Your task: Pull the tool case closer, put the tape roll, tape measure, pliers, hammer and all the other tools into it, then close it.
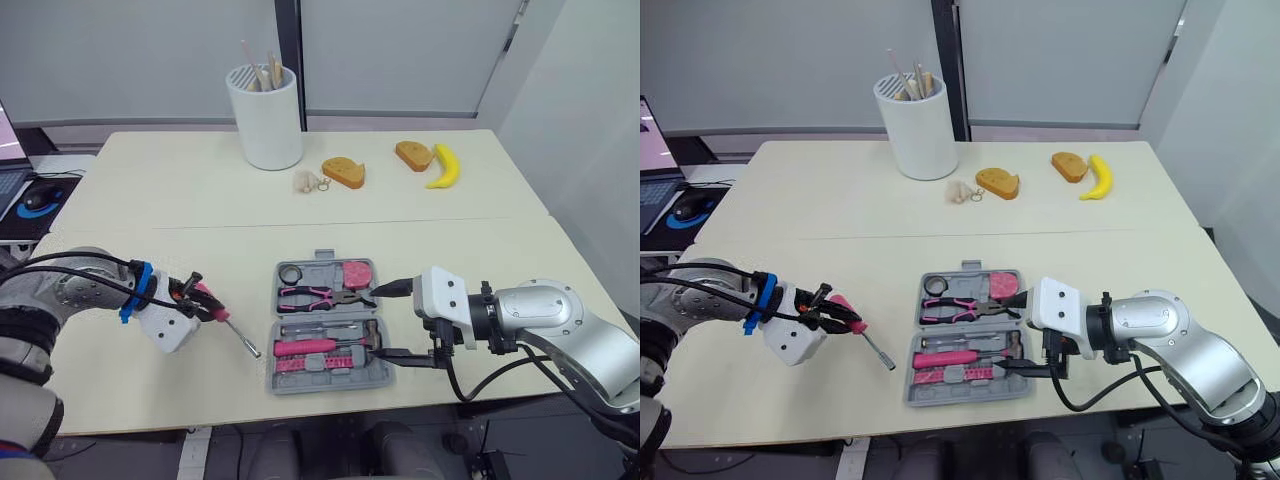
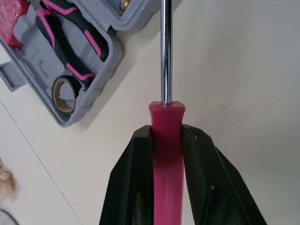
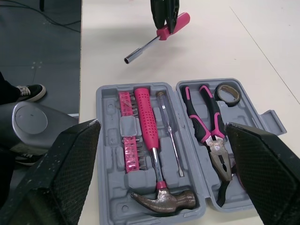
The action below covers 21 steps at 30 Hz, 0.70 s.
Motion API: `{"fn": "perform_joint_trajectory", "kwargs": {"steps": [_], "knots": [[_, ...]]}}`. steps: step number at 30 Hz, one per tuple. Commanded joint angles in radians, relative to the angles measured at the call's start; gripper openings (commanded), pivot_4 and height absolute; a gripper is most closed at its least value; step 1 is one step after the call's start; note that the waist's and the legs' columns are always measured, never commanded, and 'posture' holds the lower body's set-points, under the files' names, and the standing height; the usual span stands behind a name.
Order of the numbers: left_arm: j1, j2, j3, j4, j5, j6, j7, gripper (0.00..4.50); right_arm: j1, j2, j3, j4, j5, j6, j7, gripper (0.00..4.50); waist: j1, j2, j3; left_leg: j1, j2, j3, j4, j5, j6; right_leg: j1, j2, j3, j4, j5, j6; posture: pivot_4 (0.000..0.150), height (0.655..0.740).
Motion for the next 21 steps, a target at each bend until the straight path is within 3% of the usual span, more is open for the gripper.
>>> {"fn": "perform_joint_trajectory", "kwargs": {"steps": [1,4,7,11,14,18,21], "knots": [[0.109,0.060,0.087,-0.178,-0.213,0.321,-0.100,0.53,-0.009,0.002,-0.017,-0.034,-0.002,-0.004,-0.007,4.50,-0.003,0.000,0.000,0.000,0.001,0.000,0.000,0.000,0.000,0.000,0.000,0.000,0.000,0.000,0.000,0.150,0.7337],[0.265,0.098,0.187,-0.418,-0.365,0.769,-0.086,0.53,-0.013,0.007,-0.011,-0.036,-0.005,-0.004,-0.011,4.50,-0.003,0.001,0.000,0.000,0.002,-0.003,0.000,0.000,0.000,0.000,0.002,0.000,0.000,-0.001,-0.001,0.150,0.7337],[0.376,0.088,0.293,-0.620,-0.462,1.205,0.039,0.53,-0.026,0.017,0.004,-0.031,-0.015,-0.009,-0.013,4.50,0.000,0.001,0.001,0.000,0.002,-0.008,0.000,0.000,0.000,0.000,0.002,-0.001,0.001,-0.001,0.000,0.150,0.7337],[0.475,0.021,0.440,-0.842,-0.614,1.726,0.235,0.52,-0.050,0.037,0.024,-0.026,-0.027,-0.011,-0.008,4.50,0.002,0.001,0.001,0.000,0.000,-0.011,0.000,0.000,0.000,0.001,0.002,-0.002,0.001,-0.004,0.004,0.150,0.7337],[0.501,-0.051,0.533,-0.951,-0.679,1.988,0.361,0.52,-0.071,0.049,0.032,-0.019,-0.032,-0.008,-0.001,4.50,0.002,0.001,0.001,0.000,0.000,-0.011,0.000,0.000,0.000,0.001,0.002,-0.002,0.001,-0.004,0.004,0.150,0.7337],[0.495,-0.312,0.689,-1.066,-0.701,2.347,0.665,0.52,-0.106,0.057,0.053,-0.004,-0.039,-0.009,0.012,4.50,0.004,0.001,0.001,0.000,-0.002,-0.013,0.000,0.000,0.000,0.001,0.002,-0.002,0.000,-0.004,0.004,0.150,0.7337],[0.478,-0.496,0.741,-1.124,-0.653,2.493,0.826,0.52,-0.119,0.060,0.067,0.004,-0.048,-0.015,0.021,4.50,0.005,0.000,0.001,0.000,-0.003,-0.013,0.001,0.000,0.000,0.002,0.002,-0.002,0.000,-0.003,0.004,0.150,0.7337]]}}
